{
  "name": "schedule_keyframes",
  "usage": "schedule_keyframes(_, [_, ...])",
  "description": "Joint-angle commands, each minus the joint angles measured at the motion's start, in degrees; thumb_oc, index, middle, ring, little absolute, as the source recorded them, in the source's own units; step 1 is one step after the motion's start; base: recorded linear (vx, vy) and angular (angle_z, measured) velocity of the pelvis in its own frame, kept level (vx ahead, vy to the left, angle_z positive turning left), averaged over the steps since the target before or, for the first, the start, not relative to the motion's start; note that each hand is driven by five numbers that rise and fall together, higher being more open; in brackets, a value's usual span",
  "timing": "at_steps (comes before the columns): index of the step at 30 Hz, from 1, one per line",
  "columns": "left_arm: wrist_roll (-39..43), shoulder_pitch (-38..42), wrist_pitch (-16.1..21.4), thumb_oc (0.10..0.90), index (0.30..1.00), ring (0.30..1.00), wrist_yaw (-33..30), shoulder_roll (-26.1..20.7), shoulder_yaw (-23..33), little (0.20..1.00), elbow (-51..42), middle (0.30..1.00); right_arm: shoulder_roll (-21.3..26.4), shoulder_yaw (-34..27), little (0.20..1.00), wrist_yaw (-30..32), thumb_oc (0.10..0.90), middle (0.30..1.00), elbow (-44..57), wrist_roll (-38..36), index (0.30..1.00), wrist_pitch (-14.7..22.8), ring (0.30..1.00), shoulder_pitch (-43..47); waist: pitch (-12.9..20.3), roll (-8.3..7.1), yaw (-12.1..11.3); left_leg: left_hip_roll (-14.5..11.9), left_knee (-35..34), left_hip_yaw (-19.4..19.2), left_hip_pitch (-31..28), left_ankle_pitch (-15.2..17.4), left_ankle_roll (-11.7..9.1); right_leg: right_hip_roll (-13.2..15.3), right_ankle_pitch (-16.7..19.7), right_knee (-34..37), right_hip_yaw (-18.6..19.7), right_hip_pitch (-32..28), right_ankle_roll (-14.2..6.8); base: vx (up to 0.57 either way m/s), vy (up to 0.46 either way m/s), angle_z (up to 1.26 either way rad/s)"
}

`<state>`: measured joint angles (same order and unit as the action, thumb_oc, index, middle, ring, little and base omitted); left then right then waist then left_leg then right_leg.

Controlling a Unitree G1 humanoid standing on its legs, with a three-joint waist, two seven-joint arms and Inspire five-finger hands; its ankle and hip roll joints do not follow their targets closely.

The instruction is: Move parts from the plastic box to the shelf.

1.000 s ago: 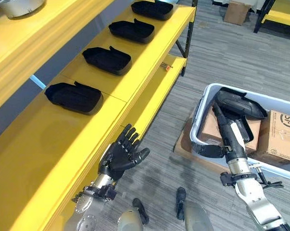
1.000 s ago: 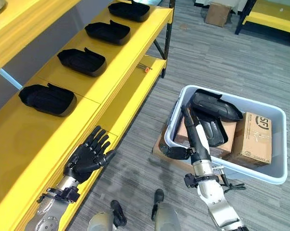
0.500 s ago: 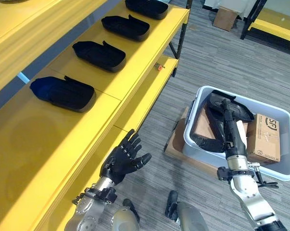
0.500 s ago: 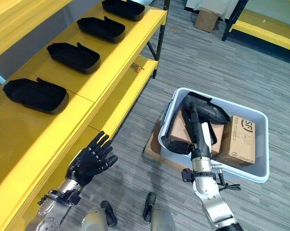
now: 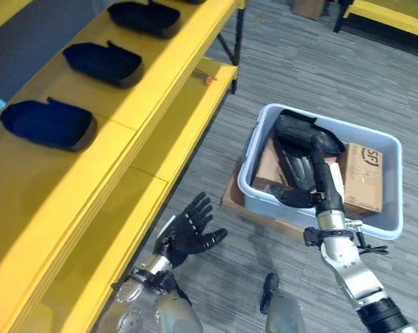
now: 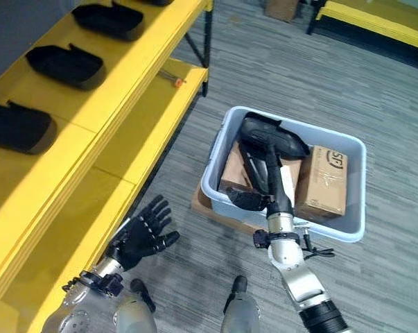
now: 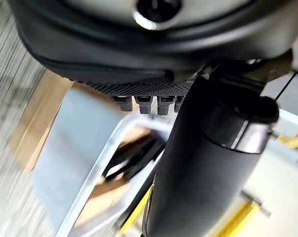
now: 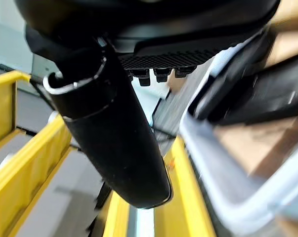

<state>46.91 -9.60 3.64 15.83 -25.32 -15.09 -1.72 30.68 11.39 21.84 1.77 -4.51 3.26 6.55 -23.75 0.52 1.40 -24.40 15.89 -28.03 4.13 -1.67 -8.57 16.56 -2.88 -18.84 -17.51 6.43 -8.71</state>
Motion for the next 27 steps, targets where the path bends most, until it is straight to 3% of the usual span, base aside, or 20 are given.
schedule_keyframes(1, [1.4, 0.3, 2.3, 0.900, 1.000, 1.000, 2.8, -1.8, 3.0, 1.000, -9.9, 1.000, 1.8, -5.8, 1.000, -2.5, 0.900, 1.000, 6.7, 3.6, 1.000, 2.9, 1.000, 2.4, 3.3, -0.65, -1.4, -1.3, 3.0, 1.3, -1.3, 7.0, 2.3, 4.4, -5.4, -3.7, -0.5, -0.1, 0.0, 0.14, -0.206, -0.18])
schedule_keyframes(5, [2.0, -1.2, 1.8, 0.900, 1.000, 1.000, 2.5, -1.7, 4.1, 1.000, -10.7, 1.000, 5.0, -6.6, 1.000, -2.8, 0.900, 1.000, 5.6, 6.1, 1.000, 3.5, 1.000, 3.1, 3.7, -0.40, -1.3, -1.2, 1.6, 4.4, -2.0, 5.5, 2.4, 2.8, -5.8, -6.1, 1.3, 1.9, 1.8, 0.09, -0.168, -0.13])
schedule_keyframes(8, [1.8, -1.1, 1.1, 0.900, 1.000, 1.000, 2.1, -1.8, 4.4, 1.000, -11.0, 1.000, 6.8, -7.3, 1.000, -3.4, 0.900, 1.000, 5.7, 6.2, 1.000, 4.9, 1.000, 4.2, 3.6, -0.26, -1.3, -1.1, 1.3, 6.1, -2.1, 5.8, 2.4, 2.8, -6.7, -8.5, 2.3, 3.6, 2.1, 0.05, -0.104, -0.19])
schedule_keyframes(13, [1.1, 1.5, -0.5, 0.900, 1.000, 1.000, 1.3, -3.1, 2.6, 1.000, -10.3, 1.000, 10.9, -7.9, 1.000, -3.6, 0.900, 1.000, 5.5, 9.4, 1.000, 6.2, 1.000, 11.1, 2.7, 0.85, -0.8, -1.3, 1.7, 6.2, -1.4, 3.7, 1.6, 2.8, -8.0, -11.5, 2.0, 5.7, 3.4, 0.03, -0.040, -0.11])
schedule_keyframes(17, [2.2, 2.7, -0.4, 0.900, 1.000, 1.000, 1.0, -4.0, 2.1, 1.000, -10.0, 1.000, 13.3, -7.4, 1.000, -3.4, 0.900, 1.000, 6.4, 13.0, 1.000, 6.0, 1.000, 15.6, 2.2, 1.49, -0.7, -0.7, 1.3, 6.4, -1.0, 3.6, 1.6, 3.5, -8.2, -13.3, 2.5, 7.7, 3.2, 0.00, 0.000, -0.04])
schedule_keyframes(24, [1.3, 2.9, 0.2, 0.900, 1.000, 1.000, 1.7, -5.7, 1.9, 1.000, -10.8, 1.000, 18.9, -6.1, 1.000, -5.9, 0.900, 1.000, 6.7, 15.3, 1.000, 4.4, 1.000, 22.0, 1.0, 2.24, -1.7, 0.8, 2.3, 6.5, 0.2, 5.9, 2.2, 5.6, -8.9, -17.7, 2.5, 11.4, 2.9, 0.01, -0.069, 0.07])
schedule_keyframes(27, [1.1, 3.1, -0.2, 0.900, 1.000, 1.000, 1.2, -7.0, 2.4, 1.000, -10.8, 1.000, 20.8, -3.9, 1.000, -7.3, 0.900, 1.000, 5.9, 18.5, 1.000, 5.2, 1.000, 24.0, 1.3, 2.17, -1.9, 1.6, 3.3, 7.1, -0.6, 7.8, 2.1, 5.9, -11.8, -20.5, 2.4, 11.1, 3.1, 0.05, -0.197, 0.08])
